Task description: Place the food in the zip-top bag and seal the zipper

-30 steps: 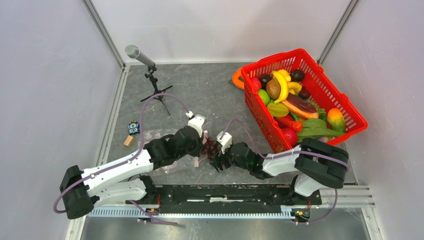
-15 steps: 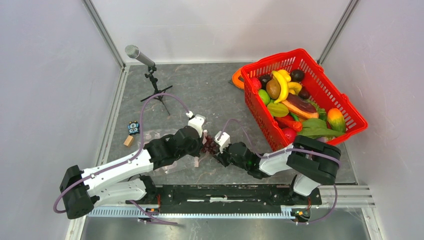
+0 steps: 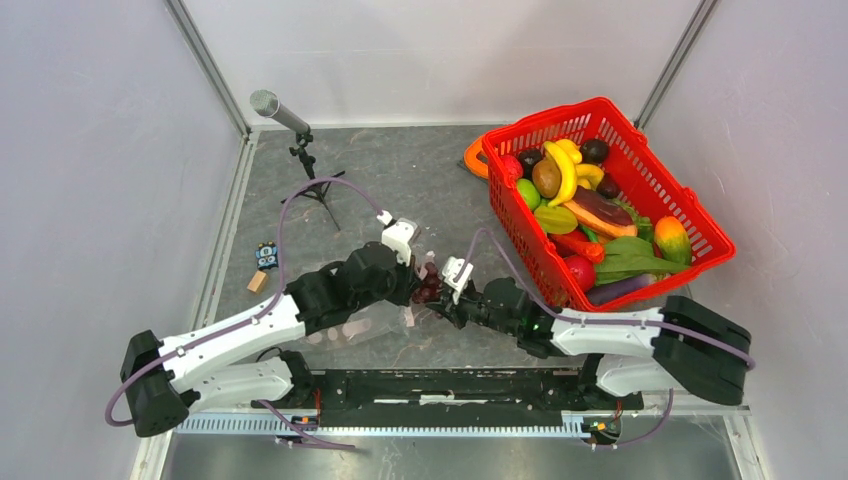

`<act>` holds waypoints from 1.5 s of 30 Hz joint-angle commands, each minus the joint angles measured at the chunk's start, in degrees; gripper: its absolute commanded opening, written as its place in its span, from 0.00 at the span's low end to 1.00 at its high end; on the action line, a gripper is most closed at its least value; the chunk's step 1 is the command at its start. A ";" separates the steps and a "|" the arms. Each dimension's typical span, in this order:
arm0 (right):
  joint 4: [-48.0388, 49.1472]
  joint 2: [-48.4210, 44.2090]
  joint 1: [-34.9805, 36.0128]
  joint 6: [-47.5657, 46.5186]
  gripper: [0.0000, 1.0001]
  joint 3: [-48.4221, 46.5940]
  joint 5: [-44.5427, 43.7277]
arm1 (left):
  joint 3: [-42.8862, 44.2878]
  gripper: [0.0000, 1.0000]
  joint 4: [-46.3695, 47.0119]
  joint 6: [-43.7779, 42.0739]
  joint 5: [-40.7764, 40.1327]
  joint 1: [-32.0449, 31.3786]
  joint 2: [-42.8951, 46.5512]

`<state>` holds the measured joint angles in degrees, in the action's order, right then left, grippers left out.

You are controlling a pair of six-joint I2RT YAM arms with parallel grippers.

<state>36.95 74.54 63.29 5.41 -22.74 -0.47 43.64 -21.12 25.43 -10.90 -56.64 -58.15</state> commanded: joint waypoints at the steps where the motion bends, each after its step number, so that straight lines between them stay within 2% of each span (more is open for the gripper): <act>1: -6.86 -7.43 -0.09 -4.57 0.00 -1.44 3.16 | 5.64 0.02 4.61 -2.71 0.19 -0.06 1.52; 6: -20.31 -13.34 -0.13 -9.58 0.00 -5.06 6.73 | 7.96 0.02 5.21 -6.90 5.30 -0.12 0.16; 9: -26.52 -16.17 -0.27 -12.79 0.00 -7.62 9.34 | 9.29 0.02 5.57 -9.69 13.10 -0.14 -1.98; 12: -30.56 -18.36 -0.85 -13.85 0.00 -10.04 4.45 | 10.90 0.02 6.33 -11.22 20.19 -0.46 -4.06; 16: -30.78 -19.95 -1.93 -11.77 0.03 -12.12 -4.12 | 12.77 0.02 6.58 -11.91 24.57 -1.34 -4.90; 19: -31.45 -18.37 -1.99 -10.49 0.08 -14.05 -6.20 | 12.92 0.02 7.64 -11.08 24.95 -1.63 -3.67; 21: -34.62 -16.61 -2.09 -7.61 0.08 -16.77 -10.94 | 13.32 0.02 7.21 -11.23 24.79 -1.63 -3.05; 23: -35.79 -16.34 -3.25 -5.72 0.08 -18.40 -11.53 | 14.00 0.02 4.67 -11.79 23.21 -1.63 -2.84; 27: -36.75 -17.33 -7.38 -1.45 0.08 -20.15 -4.55 | 13.17 0.02 1.88 -12.98 19.54 -1.63 -1.76; 30: -36.83 -16.79 -10.57 2.66 0.08 -21.38 0.04 | 12.88 0.02 0.74 -13.73 20.00 -1.67 -1.88; 37: -35.05 -12.28 -12.70 15.59 0.14 -23.54 9.54 | 11.78 0.02 4.40 -11.83 20.87 -1.96 -3.94; 45: -40.78 -11.80 -17.39 20.27 0.10 -25.86 10.31 | 11.55 0.02 1.02 -13.10 13.79 -2.36 -4.10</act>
<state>-3.99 63.81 48.40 21.71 -44.12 8.54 55.07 -19.25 14.44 6.37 -58.65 -62.41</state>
